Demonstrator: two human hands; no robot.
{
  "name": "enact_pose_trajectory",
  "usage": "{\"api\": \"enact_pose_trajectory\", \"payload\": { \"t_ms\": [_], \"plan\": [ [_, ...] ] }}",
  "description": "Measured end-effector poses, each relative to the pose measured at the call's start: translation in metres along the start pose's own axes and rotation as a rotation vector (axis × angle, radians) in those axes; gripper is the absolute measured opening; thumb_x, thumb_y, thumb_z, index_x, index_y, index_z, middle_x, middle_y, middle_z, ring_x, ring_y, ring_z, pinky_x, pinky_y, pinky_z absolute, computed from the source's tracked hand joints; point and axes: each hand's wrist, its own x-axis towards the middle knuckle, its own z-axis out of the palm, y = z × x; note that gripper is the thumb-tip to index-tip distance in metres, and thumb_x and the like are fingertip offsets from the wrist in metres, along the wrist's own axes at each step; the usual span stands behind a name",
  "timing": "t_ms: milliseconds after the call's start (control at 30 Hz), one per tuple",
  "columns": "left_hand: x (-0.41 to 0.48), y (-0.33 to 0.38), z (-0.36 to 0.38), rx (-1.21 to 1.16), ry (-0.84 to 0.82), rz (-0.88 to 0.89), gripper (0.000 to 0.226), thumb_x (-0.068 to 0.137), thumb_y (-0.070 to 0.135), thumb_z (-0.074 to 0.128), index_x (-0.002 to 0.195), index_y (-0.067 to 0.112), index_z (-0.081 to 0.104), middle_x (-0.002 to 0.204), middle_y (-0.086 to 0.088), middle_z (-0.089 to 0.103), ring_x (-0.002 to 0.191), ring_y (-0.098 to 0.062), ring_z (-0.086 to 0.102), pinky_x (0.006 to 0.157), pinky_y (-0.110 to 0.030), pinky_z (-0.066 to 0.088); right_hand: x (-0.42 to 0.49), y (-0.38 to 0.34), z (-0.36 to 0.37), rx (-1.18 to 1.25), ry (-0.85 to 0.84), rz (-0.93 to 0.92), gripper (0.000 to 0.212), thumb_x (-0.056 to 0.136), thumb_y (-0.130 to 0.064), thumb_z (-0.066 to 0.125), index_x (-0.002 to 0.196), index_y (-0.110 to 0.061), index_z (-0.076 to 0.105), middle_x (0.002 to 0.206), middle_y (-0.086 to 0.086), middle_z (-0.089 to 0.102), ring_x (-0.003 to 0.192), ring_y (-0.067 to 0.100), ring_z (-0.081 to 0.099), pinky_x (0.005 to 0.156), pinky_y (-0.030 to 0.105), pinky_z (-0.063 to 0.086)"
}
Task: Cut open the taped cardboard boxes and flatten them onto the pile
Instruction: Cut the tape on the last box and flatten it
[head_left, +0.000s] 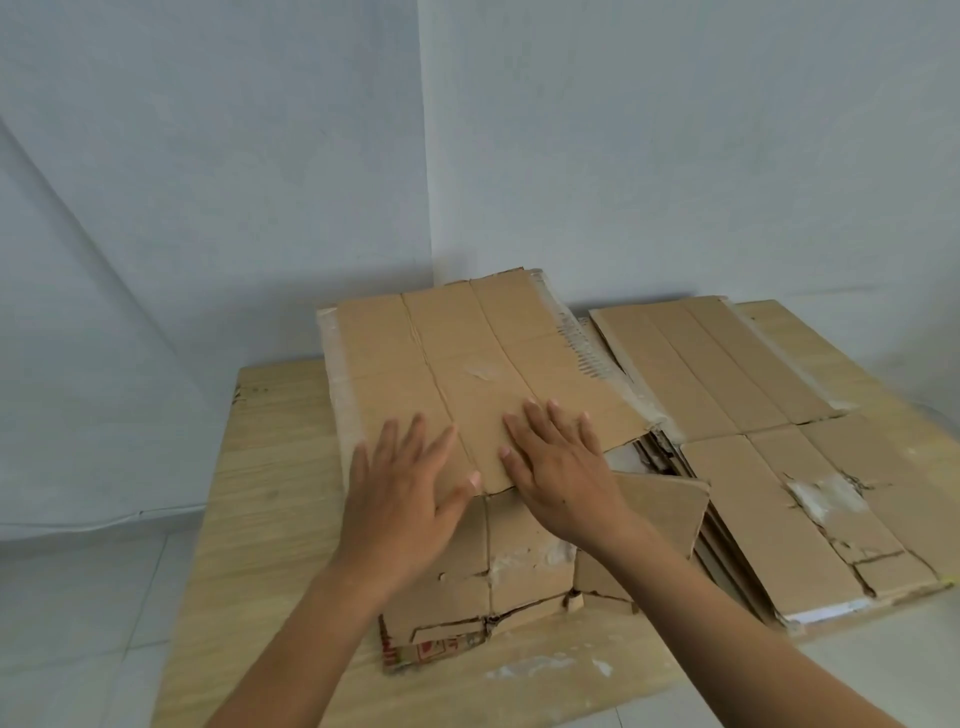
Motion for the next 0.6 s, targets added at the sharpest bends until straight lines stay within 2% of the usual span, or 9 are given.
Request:
{"api": "enact_pose_trajectory", "payload": {
  "t_ms": [67, 133, 200, 267, 333, 400, 467, 500, 600],
  "plan": [
    [0.004, 0.0, 0.011, 0.104, -0.029, 0.011, 0.097, 0.066, 0.075, -0.023, 0.152, 0.037, 0.005, 0.161, 0.003, -0.003, 0.148, -0.02, -0.008, 0.119, -0.045, -0.003, 0.0, 0.003, -0.002, 0.058, 0.021, -0.025, 0.053, 0.101, -0.045, 0.024, 0.15, -0.023, 0.022, 0.16, 0.003, 0.009, 0.147, 0.019, -0.002, 0.117, 0.038, -0.008],
    [0.005, -0.004, 0.017, 0.145, -0.01, 0.013, 0.093, 0.069, 0.071, -0.024, 0.152, 0.036, 0.002, 0.161, 0.003, -0.004, 0.148, -0.02, -0.007, 0.118, -0.043, -0.004, 0.0, 0.013, -0.008, 0.112, 0.081, -0.032, 0.051, 0.1, -0.045, 0.031, 0.146, -0.022, 0.032, 0.158, 0.004, 0.017, 0.146, 0.019, 0.009, 0.117, 0.036, 0.001],
    [0.005, -0.007, 0.019, 0.14, 0.01, 0.026, 0.09, 0.071, 0.07, -0.022, 0.152, 0.037, 0.001, 0.161, 0.005, -0.004, 0.148, -0.018, -0.007, 0.117, -0.04, -0.005, 0.0, 0.035, -0.017, 0.111, 0.241, 0.063, 0.048, 0.098, -0.042, 0.037, 0.14, -0.02, 0.04, 0.154, 0.006, 0.026, 0.141, 0.024, 0.025, 0.116, 0.041, 0.017],
    [0.004, -0.007, 0.02, 0.134, 0.021, 0.027, 0.087, 0.074, 0.07, -0.02, 0.152, 0.036, 0.001, 0.161, 0.005, -0.004, 0.148, -0.017, -0.007, 0.118, -0.039, -0.006, -0.001, 0.063, -0.029, 0.125, 0.417, 0.256, 0.052, 0.095, -0.043, 0.041, 0.138, -0.014, 0.041, 0.149, 0.011, 0.034, 0.134, 0.031, 0.035, 0.11, 0.046, 0.029],
    [0.003, -0.007, 0.022, 0.136, 0.029, 0.024, 0.085, 0.076, 0.07, -0.018, 0.151, 0.036, 0.004, 0.16, 0.005, -0.003, 0.148, -0.017, -0.006, 0.118, -0.04, -0.004, -0.004, 0.086, -0.04, 0.217, 0.4, 0.439, 0.062, 0.095, -0.048, 0.04, 0.142, -0.008, 0.033, 0.145, 0.015, 0.039, 0.131, 0.032, 0.04, 0.104, 0.047, 0.034],
    [0.002, -0.006, 0.023, 0.114, 0.075, 0.038, 0.082, 0.08, 0.07, -0.012, 0.151, 0.036, 0.013, 0.159, 0.006, 0.005, 0.148, -0.017, 0.001, 0.118, -0.04, -0.001, -0.002, 0.1, -0.043, 0.484, 0.268, 0.538, 0.059, 0.096, -0.05, 0.039, 0.136, -0.007, 0.04, 0.126, 0.012, 0.058, 0.113, 0.026, 0.058, 0.087, 0.038, 0.045],
    [0.003, -0.006, 0.023, 0.029, 0.164, 0.059, 0.074, 0.089, 0.064, -0.001, 0.147, 0.032, 0.033, 0.156, 0.004, 0.024, 0.146, -0.018, 0.017, 0.117, -0.04, 0.007, -0.001, 0.103, -0.036, 0.666, 0.221, 0.48, 0.043, 0.097, -0.048, 0.039, 0.11, -0.01, 0.056, 0.093, 0.005, 0.07, 0.083, 0.019, 0.065, 0.064, 0.028, 0.045],
    [0.003, -0.007, 0.022, -0.046, 0.225, 0.056, 0.068, 0.093, 0.059, 0.006, 0.142, 0.028, 0.043, 0.151, 0.003, 0.036, 0.143, -0.019, 0.028, 0.116, -0.041, 0.011, 0.0, 0.102, -0.031, 0.665, 0.238, 0.435, 0.038, 0.097, -0.046, 0.04, 0.101, -0.011, 0.057, 0.085, 0.003, 0.069, 0.079, 0.019, 0.064, 0.061, 0.028, 0.043],
    [-0.003, -0.021, 0.021, -0.166, 0.415, -0.06, 0.052, 0.099, 0.046, 0.027, 0.135, 0.019, 0.052, 0.143, 0.0, 0.048, 0.135, -0.02, 0.041, 0.114, -0.047, 0.015, -0.001, 0.102, -0.018, 0.677, 0.337, 0.376, 0.033, 0.097, -0.043, 0.043, 0.093, -0.012, 0.053, 0.082, 0.003, 0.061, 0.072, 0.016, 0.055, 0.056, 0.026, 0.036]
  ]
}}
